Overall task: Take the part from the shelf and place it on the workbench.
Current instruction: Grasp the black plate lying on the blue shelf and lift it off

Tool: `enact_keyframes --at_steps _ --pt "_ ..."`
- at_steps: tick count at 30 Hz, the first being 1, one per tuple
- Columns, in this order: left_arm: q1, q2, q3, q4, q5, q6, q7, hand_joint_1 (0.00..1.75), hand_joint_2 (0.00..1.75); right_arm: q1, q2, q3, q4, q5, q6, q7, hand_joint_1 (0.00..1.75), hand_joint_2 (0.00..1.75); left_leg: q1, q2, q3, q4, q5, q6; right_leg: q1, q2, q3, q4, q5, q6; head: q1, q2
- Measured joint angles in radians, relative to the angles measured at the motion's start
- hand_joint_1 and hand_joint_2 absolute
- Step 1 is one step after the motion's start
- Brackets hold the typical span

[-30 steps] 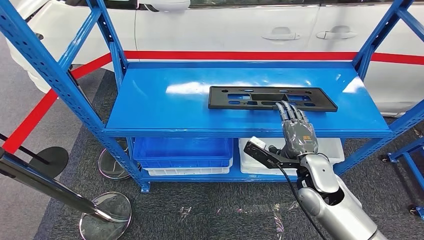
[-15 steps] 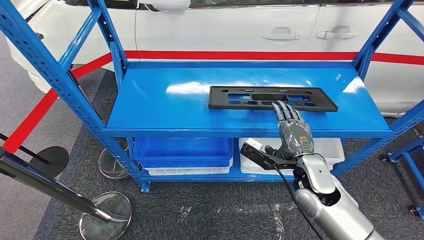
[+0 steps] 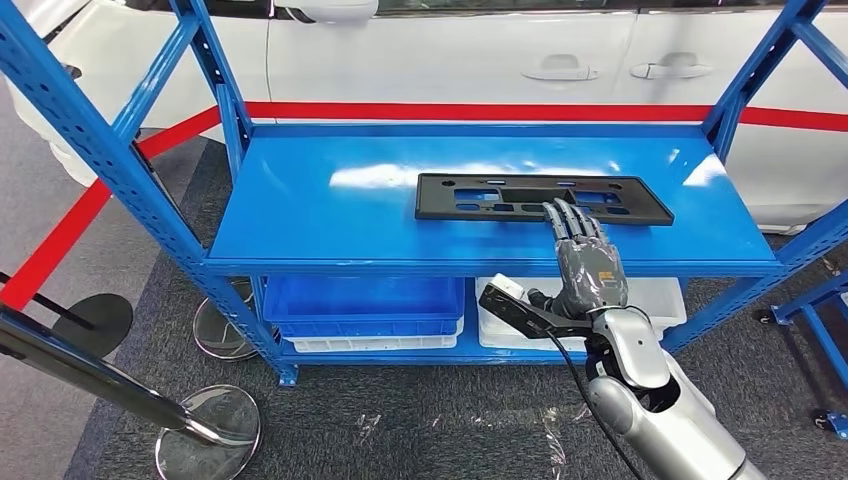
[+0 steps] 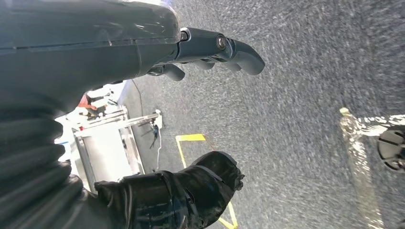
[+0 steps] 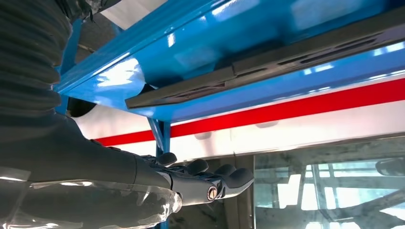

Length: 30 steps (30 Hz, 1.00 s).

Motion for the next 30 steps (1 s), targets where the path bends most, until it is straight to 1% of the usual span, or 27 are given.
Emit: enact_keyframes --at_steps 1,2,3,4,5,6,7,8,9,10,11,12,13,14,15,16,17,18,20,22,23,24,26,27,28,29,30 --pt "-0.001 0.001 -0.001 0.000 0.000 0.000 -0.001 0.00 1.75 -0.001 0.000 0.000 0.000 0.000 -0.001 0.000 0.00 1.75 0.001 0.000 0.000 0.008 -0.008 -0.009 0.001 -0.003 0.023 -0.057 0.023 0.002 0.003 0.000" --pt "-0.001 0.003 -0.002 0.001 0.000 0.000 -0.002 0.00 1.75 -0.002 0.000 0.001 0.001 0.000 -0.003 -0.001 0.00 1.75 0.000 -0.001 -0.002 0.013 -0.013 -0.018 0.002 -0.005 0.038 -0.092 0.031 -0.002 0.005 0.000" --pt "-0.001 0.004 -0.003 0.002 0.000 0.000 -0.003 0.00 1.75 -0.003 0.001 0.001 0.002 0.000 -0.005 -0.002 0.00 1.75 -0.002 -0.001 -0.005 0.017 -0.016 -0.025 0.004 -0.004 0.043 -0.106 0.026 -0.007 0.005 0.000" --pt "-0.001 0.005 -0.005 0.002 0.000 0.000 -0.003 0.00 1.75 -0.003 0.001 0.002 0.002 0.000 -0.006 -0.002 0.00 1.75 -0.004 0.000 -0.007 0.018 -0.017 -0.031 0.008 -0.002 0.043 -0.109 0.020 -0.016 0.004 0.000" --pt "-0.001 0.005 -0.006 0.002 0.000 -0.001 -0.004 0.00 1.75 -0.002 0.001 0.002 0.003 0.000 -0.007 -0.003 0.00 1.75 -0.003 0.002 -0.007 0.017 -0.018 -0.035 0.007 0.001 0.042 -0.108 0.018 -0.026 0.001 0.000" --pt "-0.001 0.005 -0.007 0.002 0.000 -0.001 -0.004 0.00 1.75 -0.002 0.001 0.002 0.002 0.001 -0.007 -0.003 0.00 1.75 -0.001 0.003 -0.007 0.020 -0.022 -0.039 0.007 0.003 0.042 -0.109 0.017 -0.033 -0.002 0.000" --pt "-0.002 0.005 -0.008 0.002 0.000 -0.002 -0.004 0.00 1.75 -0.003 0.002 0.002 0.002 0.001 -0.008 -0.003 0.00 1.75 0.000 0.004 -0.013 0.036 -0.033 -0.042 0.007 0.005 0.045 -0.110 0.015 -0.041 -0.004 0.000" --pt "-0.002 0.005 -0.009 0.002 0.000 -0.002 -0.005 0.00 1.75 -0.005 0.003 0.002 0.002 0.001 -0.009 -0.004 0.00 1.75 0.000 0.004 -0.030 0.070 -0.050 -0.045 0.006 0.005 0.049 -0.111 0.014 -0.047 -0.006 0.000" --pt "-0.003 0.005 -0.009 0.002 0.000 -0.002 -0.005 0.00 1.75 -0.006 0.004 0.002 0.003 0.002 -0.010 -0.004 0.00 1.75 0.000 0.004 -0.060 0.125 -0.072 -0.046 0.008 0.006 0.052 -0.112 0.011 -0.052 -0.009 0.000" --pt "-0.003 0.005 -0.010 0.002 0.000 -0.002 -0.006 0.00 1.75 -0.006 0.005 0.002 0.004 0.002 -0.011 -0.004 0.00 1.75 -0.001 0.004 -0.098 0.190 -0.092 -0.045 0.011 0.006 0.054 -0.112 0.009 -0.056 -0.011 0.000" --pt "-0.003 0.005 -0.011 0.002 0.000 -0.002 -0.006 0.00 1.75 -0.007 0.006 0.003 0.005 0.002 -0.012 -0.004 0.00 1.75 -0.001 0.003 -0.136 0.247 -0.102 -0.044 0.015 0.007 0.057 -0.112 0.007 -0.060 -0.012 0.000" --pt "-0.003 0.005 -0.011 0.002 0.000 -0.001 -0.007 0.00 1.75 -0.006 0.006 0.003 0.007 0.003 -0.012 -0.005 0.00 1.75 -0.003 0.003 -0.164 0.281 -0.098 -0.041 0.019 0.008 0.060 -0.112 0.004 -0.063 -0.012 0.000" --pt "-0.002 0.005 -0.011 0.002 0.001 -0.001 -0.007 0.00 1.75 -0.006 0.007 0.004 0.009 0.003 -0.013 -0.006 0.00 1.75 -0.005 0.003 -0.174 0.277 -0.074 -0.036 0.023 0.011 0.064 -0.112 0.001 -0.067 -0.012 0.000" --pt "0.000 0.005 -0.012 0.002 0.001 -0.001 -0.008 0.00 1.75 -0.006 0.008 0.004 0.010 0.003 -0.016 -0.008 0.00 1.75 -0.008 0.002 -0.166 0.240 -0.037 -0.028 0.027 0.014 0.070 -0.112 -0.002 -0.069 -0.012 0.000" --pt "0.001 0.006 -0.012 0.002 0.001 -0.001 -0.009 0.00 1.75 -0.006 0.009 0.004 0.010 0.003 -0.021 -0.010 0.00 1.75 -0.013 0.000 -0.148 0.181 0.004 -0.016 0.030 0.017 0.076 -0.112 -0.006 -0.070 -0.012 0.000" --pt "0.001 0.007 -0.012 0.003 0.001 0.000 -0.010 0.00 1.75 -0.007 0.011 0.004 0.010 0.003 -0.027 -0.013 0.00 1.75 -0.019 -0.003 -0.127 0.126 0.035 -0.004 0.033 0.019 0.080 -0.113 -0.009 -0.069 -0.010 0.000" --pt "0.001 0.009 -0.012 0.004 0.001 0.001 -0.011 0.00 1.75 -0.006 0.012 0.004 0.011 0.004 -0.031 -0.015 0.00 1.75 -0.024 -0.006 -0.108 0.080 0.051 0.006 0.033 0.020 0.082 -0.114 -0.011 -0.068 -0.009 0.000" --pt "-0.001 0.010 -0.012 0.006 0.001 0.002 -0.012 0.00 1.75 -0.006 0.014 0.004 0.011 0.004 -0.034 -0.016 0.00 1.75 -0.029 -0.008 -0.096 0.054 0.053 0.012 0.031 0.020 0.081 -0.115 -0.012 -0.064 -0.009 0.000" --pt "-0.004 0.011 -0.012 0.006 0.001 0.002 -0.013 0.00 1.75 -0.005 0.015 0.004 0.011 0.004 -0.036 -0.018 0.00 1.75 -0.034 -0.008 -0.086 0.032 0.046 0.014 0.028 0.020 0.079 -0.119 -0.012 -0.055 -0.011 0.000" --pt "-0.004 0.009 -0.012 0.006 0.001 0.002 -0.013 0.00 1.75 -0.006 0.017 0.004 0.011 0.005 -0.037 -0.019 0.00 1.75 -0.028 -0.005 -0.071 0.010 0.051 0.015 0.028 0.016 0.080 -0.112 -0.019 -0.044 -0.011 0.000" --pt "-0.004 0.008 -0.012 0.006 0.001 0.003 -0.013 0.00 1.75 -0.007 0.018 0.004 0.011 0.005 -0.038 -0.019 0.00 1.75 -0.023 -0.003 -0.061 -0.002 0.053 0.017 0.029 0.013 0.069 -0.086 -0.034 -0.039 -0.009 0.000" --pt "-0.004 0.008 -0.012 0.006 0.001 0.003 -0.013 0.00 1.75 -0.007 0.018 0.004 0.011 0.006 -0.039 -0.019 0.00 1.75 -0.019 -0.001 -0.053 -0.009 0.054 0.019 0.028 0.010 0.047 -0.041 -0.055 -0.035 -0.007 0.000" --pt "-0.003 0.008 -0.012 0.006 0.001 0.004 -0.014 0.00 1.75 -0.003 0.018 0.004 0.011 0.007 -0.041 -0.019 0.00 1.75 -0.017 0.000 -0.047 -0.011 0.049 0.022 0.022 0.009 -0.019 0.078 -0.097 -0.025 -0.004 0.000" --pt "-0.003 0.007 -0.012 0.006 0.001 0.004 -0.015 0.00 1.75 0.001 0.018 0.005 0.011 0.007 -0.041 -0.019 0.00 1.75 -0.017 0.000 -0.045 -0.010 0.046 0.022 0.017 0.008 -0.045 0.116 -0.100 -0.020 -0.004 0.000" --pt "-0.003 0.007 -0.012 0.006 0.001 0.005 -0.015 0.00 1.75 0.005 0.018 0.005 0.011 0.007 -0.041 -0.019 0.00 1.75 -0.015 -0.001 -0.042 -0.007 0.041 0.020 0.012 0.008 -0.057 0.122 -0.085 -0.015 -0.004 0.000" --pt "-0.003 0.007 -0.012 0.006 0.001 0.005 -0.017 0.00 1.75 0.007 0.018 0.005 0.011 0.008 -0.041 -0.019 0.00 1.75 -0.013 -0.001 -0.039 -0.003 0.036 0.017 0.007 0.006 -0.049 0.091 -0.054 -0.010 -0.004 0.000" --pt "-0.003 0.007 -0.012 0.006 0.000 0.005 -0.017 0.00 1.75 0.008 0.018 0.005 0.011 0.008 -0.042 -0.019 0.00 1.75 -0.010 -0.001 -0.035 0.003 0.029 0.012 0.003 0.003 -0.027 0.034 -0.015 -0.006 -0.003 0.000"
